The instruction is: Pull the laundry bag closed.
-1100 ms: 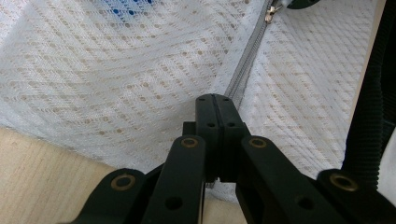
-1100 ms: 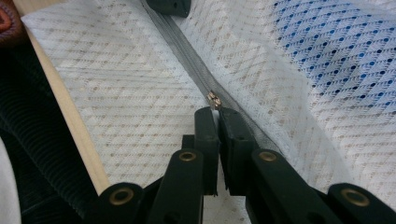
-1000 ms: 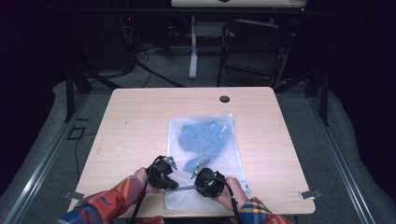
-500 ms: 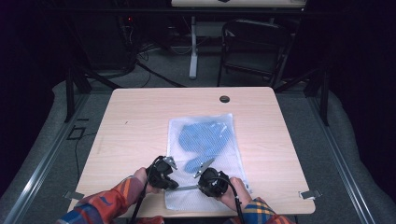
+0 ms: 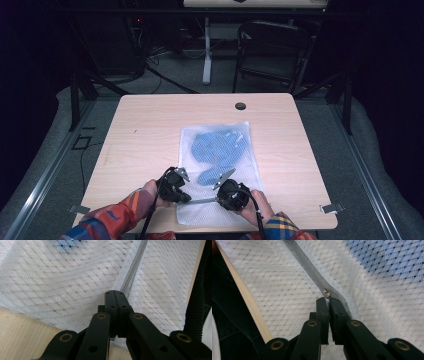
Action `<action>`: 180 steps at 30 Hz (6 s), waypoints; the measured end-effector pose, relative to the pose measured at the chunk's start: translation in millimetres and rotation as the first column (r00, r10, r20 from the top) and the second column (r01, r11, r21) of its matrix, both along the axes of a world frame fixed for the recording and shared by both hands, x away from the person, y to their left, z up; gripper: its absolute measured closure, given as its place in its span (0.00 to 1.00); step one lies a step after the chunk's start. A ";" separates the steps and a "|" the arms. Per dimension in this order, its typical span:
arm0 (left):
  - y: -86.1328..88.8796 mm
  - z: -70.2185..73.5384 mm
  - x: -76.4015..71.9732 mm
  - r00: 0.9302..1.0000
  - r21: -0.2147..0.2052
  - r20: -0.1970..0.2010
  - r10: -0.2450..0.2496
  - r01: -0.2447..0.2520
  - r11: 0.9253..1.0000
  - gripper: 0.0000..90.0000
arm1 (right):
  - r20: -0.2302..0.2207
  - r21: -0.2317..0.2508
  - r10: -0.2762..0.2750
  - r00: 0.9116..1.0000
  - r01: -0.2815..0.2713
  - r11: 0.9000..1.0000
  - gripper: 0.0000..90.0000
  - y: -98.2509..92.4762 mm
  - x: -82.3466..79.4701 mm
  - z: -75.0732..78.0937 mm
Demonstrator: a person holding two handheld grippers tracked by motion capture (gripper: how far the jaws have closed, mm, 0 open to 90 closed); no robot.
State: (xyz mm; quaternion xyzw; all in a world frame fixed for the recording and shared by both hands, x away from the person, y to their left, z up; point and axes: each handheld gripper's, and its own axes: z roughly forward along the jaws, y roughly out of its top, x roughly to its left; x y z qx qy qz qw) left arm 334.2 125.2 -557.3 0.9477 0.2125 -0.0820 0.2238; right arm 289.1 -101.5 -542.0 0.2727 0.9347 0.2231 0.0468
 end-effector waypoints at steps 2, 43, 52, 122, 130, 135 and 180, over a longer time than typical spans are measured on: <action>-0.3 0.1 -0.3 1.000 0.000 0.002 0.002 -0.002 1.000 1.00 | 0.000 0.000 -0.007 1.000 0.007 1.000 0.97 -2.7 -0.2 0.3; -42.7 -2.2 -5.5 0.978 -0.026 0.204 -0.036 0.042 0.999 0.96 | 0.012 0.021 0.005 1.000 -0.005 1.000 0.96 -2.0 2.3 -3.3; -41.9 -2.9 -5.5 0.978 -0.062 0.203 -0.039 0.053 0.997 1.00 | 0.011 0.015 0.005 1.000 -0.005 1.000 0.96 -2.3 2.6 -4.0; -60.3 -5.3 -13.8 0.964 -0.064 0.240 -0.119 0.138 0.988 1.00 | -0.011 0.026 -0.023 1.000 0.023 0.999 0.95 -11.5 4.1 -9.7; -60.4 -5.6 -15.4 0.957 -0.060 0.260 -0.125 0.146 0.988 1.00 | -0.007 0.037 -0.044 0.999 0.044 0.998 0.96 -7.1 6.2 -14.8; -60.4 -5.5 -16.5 0.958 -0.057 0.256 -0.130 0.149 0.987 1.00 | -0.004 0.019 -0.037 0.999 0.037 0.999 0.97 -6.1 4.9 -13.9; -60.8 -5.4 -17.6 0.954 -0.052 0.264 -0.140 0.159 0.986 1.00 | -0.066 -0.005 -0.082 0.994 0.082 0.997 0.97 -32.5 10.9 -8.7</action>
